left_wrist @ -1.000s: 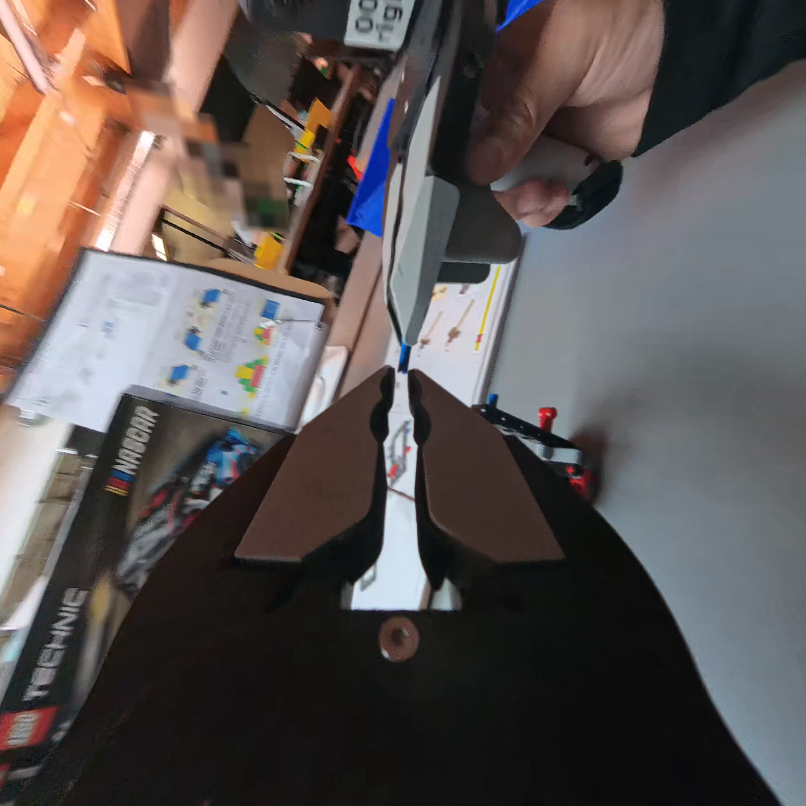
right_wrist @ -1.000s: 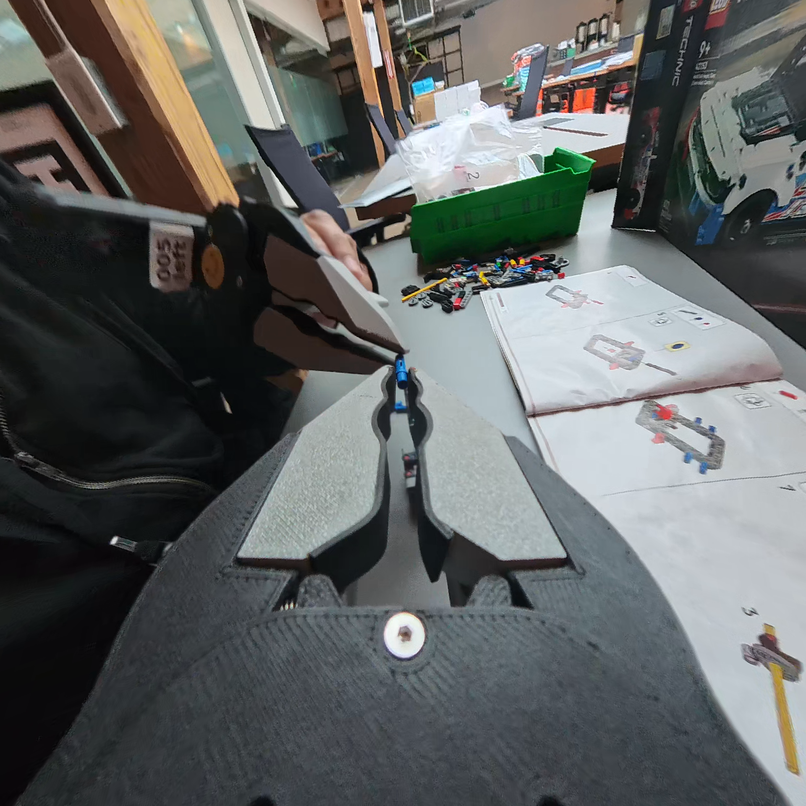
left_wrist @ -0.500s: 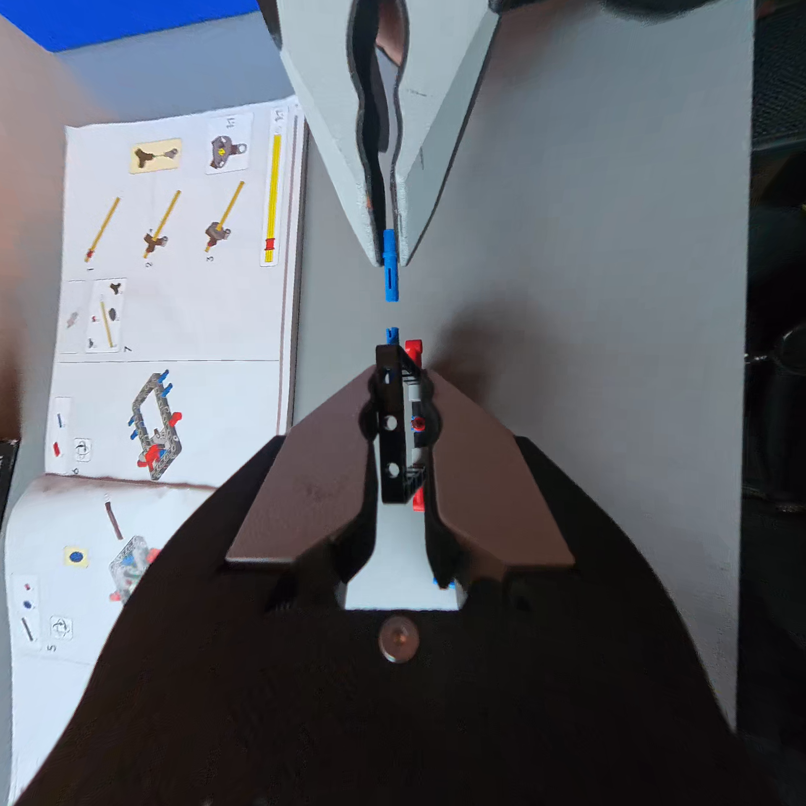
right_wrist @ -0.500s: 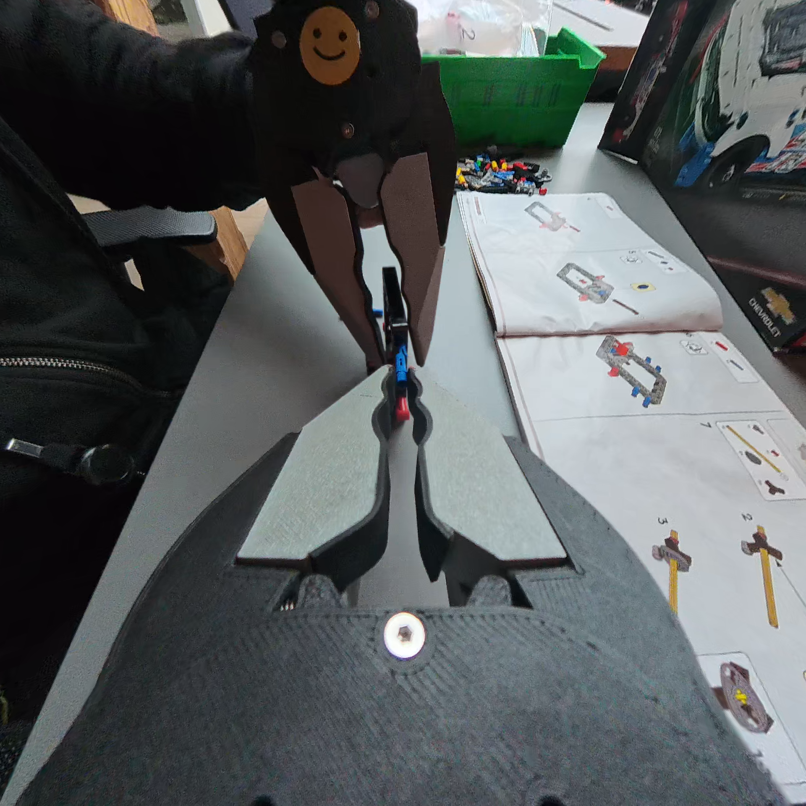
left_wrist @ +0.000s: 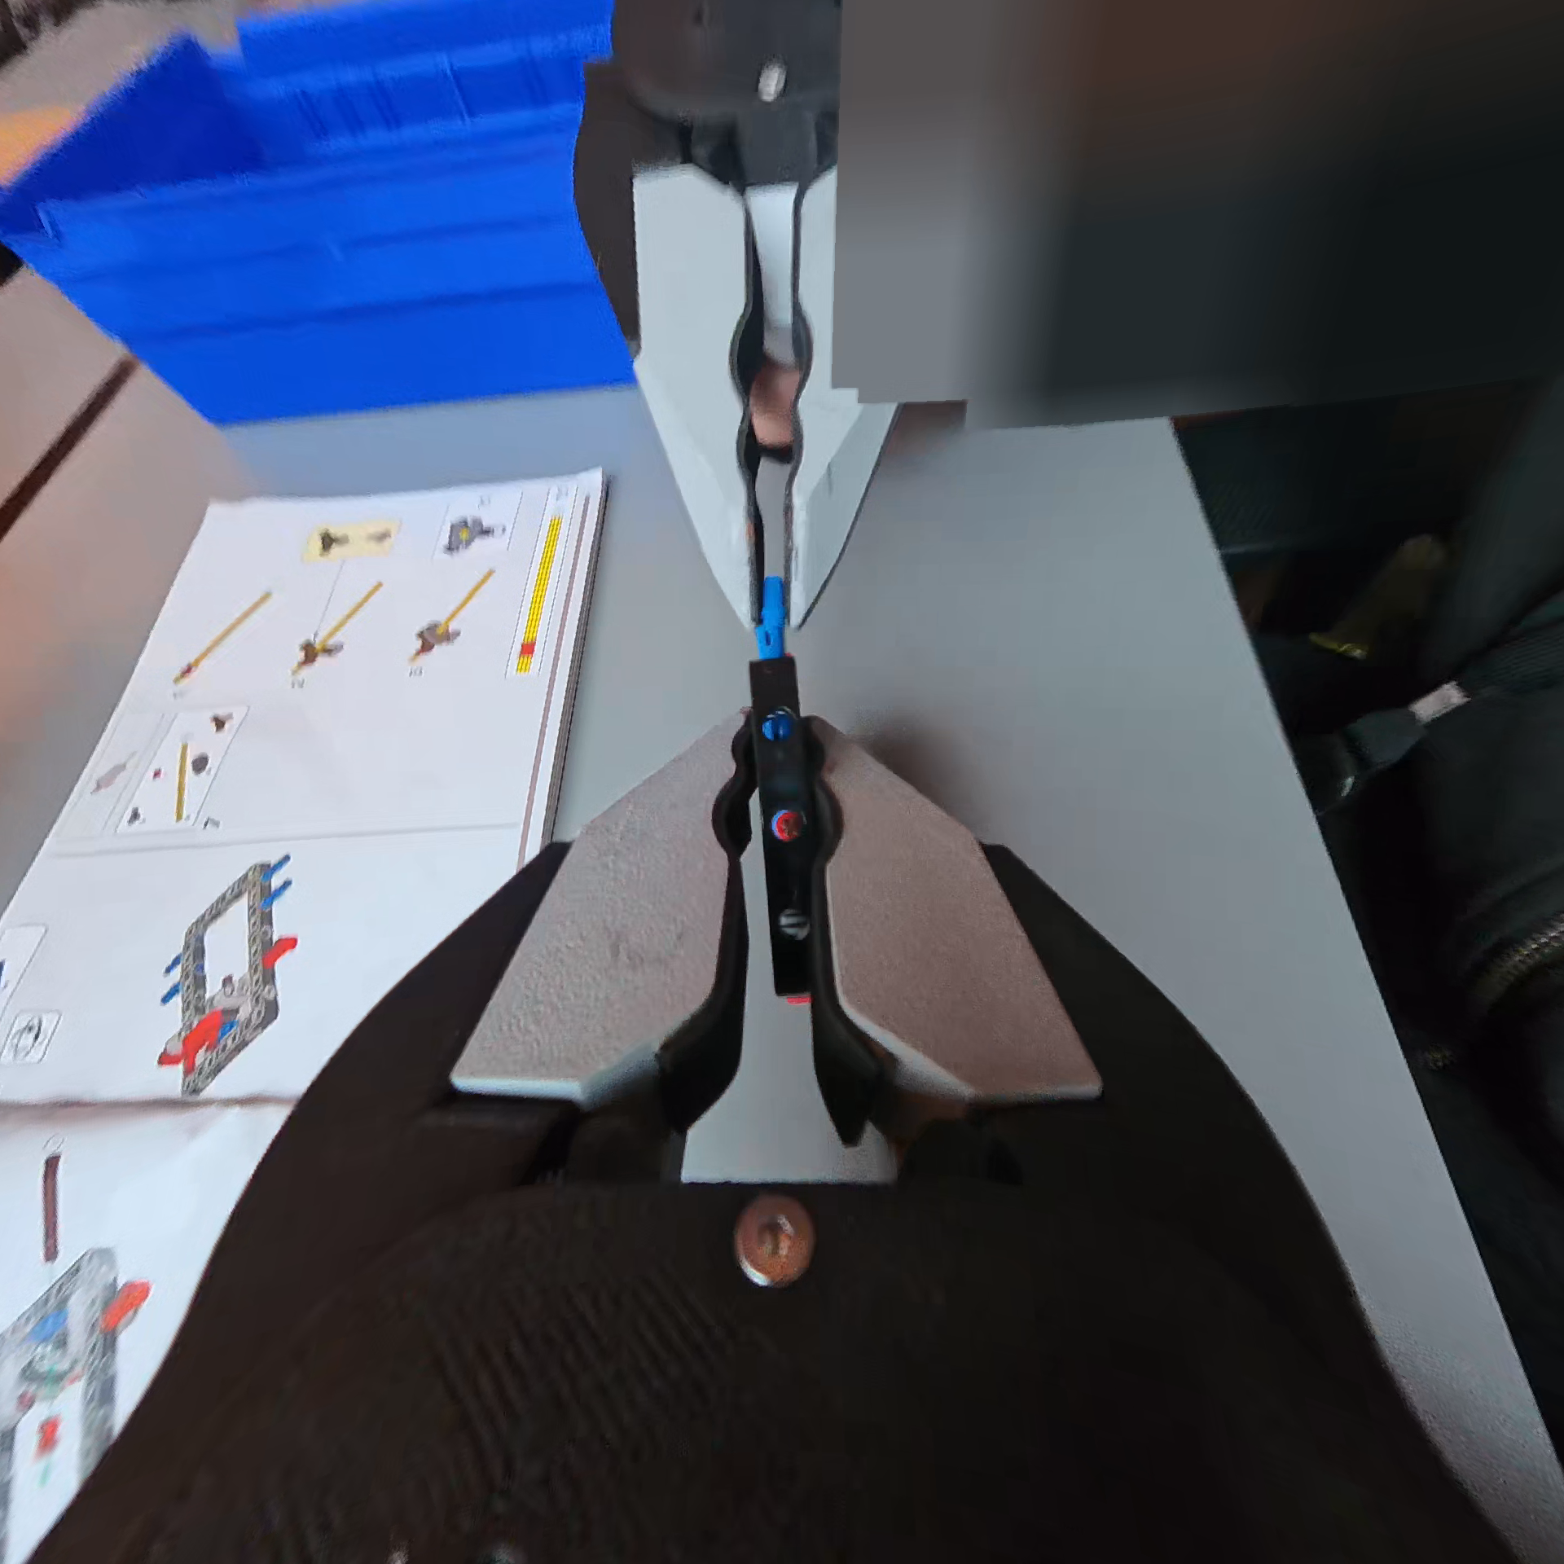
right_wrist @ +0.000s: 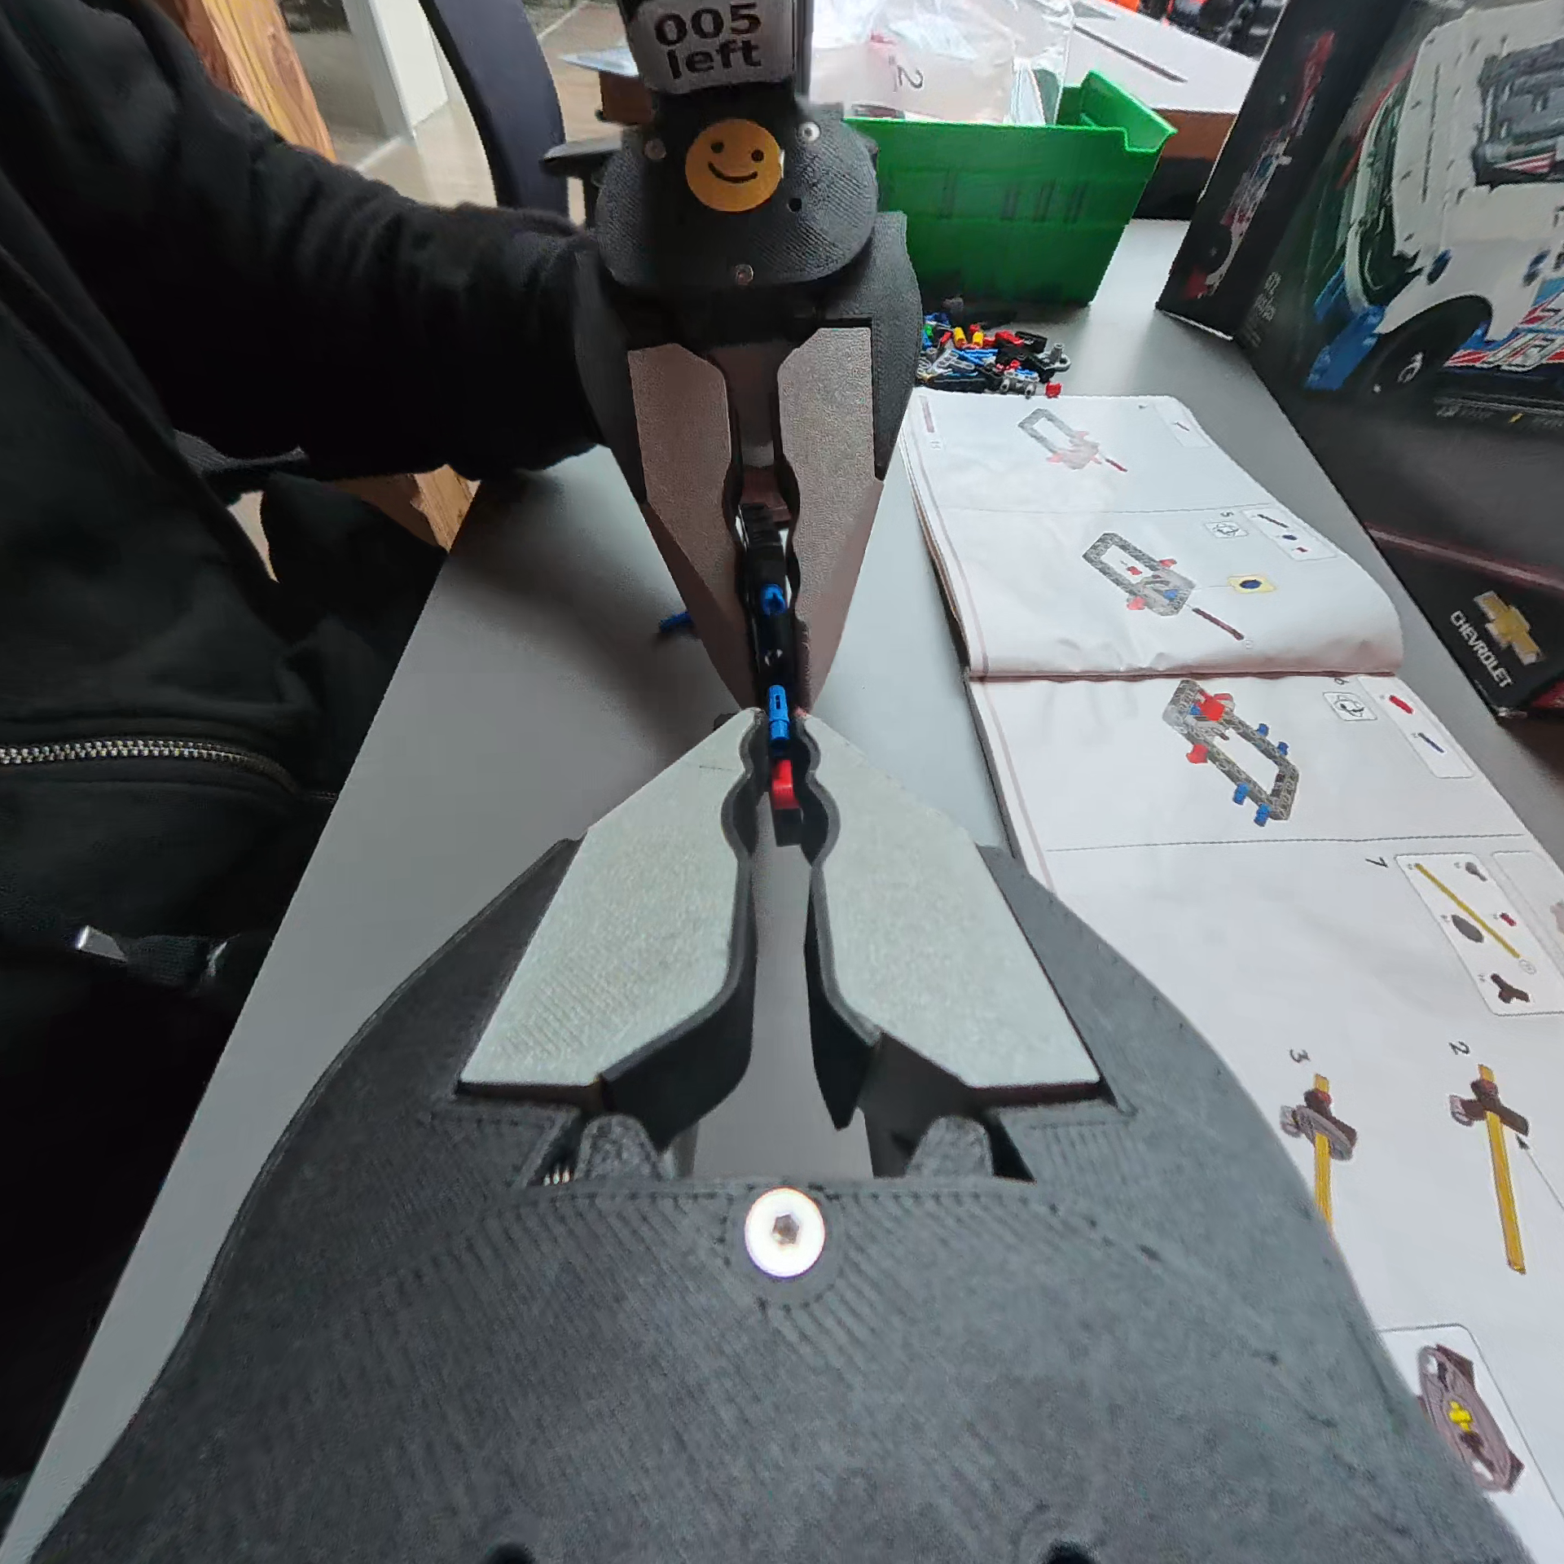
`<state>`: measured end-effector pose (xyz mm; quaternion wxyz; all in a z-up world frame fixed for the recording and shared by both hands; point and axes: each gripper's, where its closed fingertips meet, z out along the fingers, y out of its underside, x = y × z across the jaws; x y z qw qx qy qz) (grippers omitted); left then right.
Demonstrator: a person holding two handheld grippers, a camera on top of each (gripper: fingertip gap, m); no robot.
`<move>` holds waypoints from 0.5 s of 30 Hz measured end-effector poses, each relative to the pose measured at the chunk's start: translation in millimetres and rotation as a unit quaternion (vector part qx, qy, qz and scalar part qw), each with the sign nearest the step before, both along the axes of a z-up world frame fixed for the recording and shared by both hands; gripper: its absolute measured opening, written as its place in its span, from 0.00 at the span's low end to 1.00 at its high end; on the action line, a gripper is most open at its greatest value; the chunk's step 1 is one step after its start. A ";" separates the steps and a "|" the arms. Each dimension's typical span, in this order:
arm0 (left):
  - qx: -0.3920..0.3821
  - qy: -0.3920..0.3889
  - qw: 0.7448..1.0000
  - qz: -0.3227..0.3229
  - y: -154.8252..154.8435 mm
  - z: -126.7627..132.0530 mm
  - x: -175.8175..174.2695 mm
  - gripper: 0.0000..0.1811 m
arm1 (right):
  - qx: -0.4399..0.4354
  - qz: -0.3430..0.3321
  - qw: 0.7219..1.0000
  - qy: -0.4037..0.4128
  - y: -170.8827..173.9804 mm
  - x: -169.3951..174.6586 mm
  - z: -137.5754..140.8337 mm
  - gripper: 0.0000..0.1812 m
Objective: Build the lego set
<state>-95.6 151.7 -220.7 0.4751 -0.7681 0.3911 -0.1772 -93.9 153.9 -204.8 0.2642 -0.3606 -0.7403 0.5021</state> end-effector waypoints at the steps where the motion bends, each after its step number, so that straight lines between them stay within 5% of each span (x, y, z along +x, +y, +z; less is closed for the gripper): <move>1: 0.015 -0.018 1.000 -0.009 -2.5 4.3 2.2 0.03 | 0.004 -0.002 1.000 0.001 -2.0 -1.2 1.3 0.01; 15: -0.035 -0.098 0.993 -0.046 -14.9 -6.3 0.4 0.03 | 0.105 0.027 0.994 0.017 -17.1 -10.7 -0.4 0.01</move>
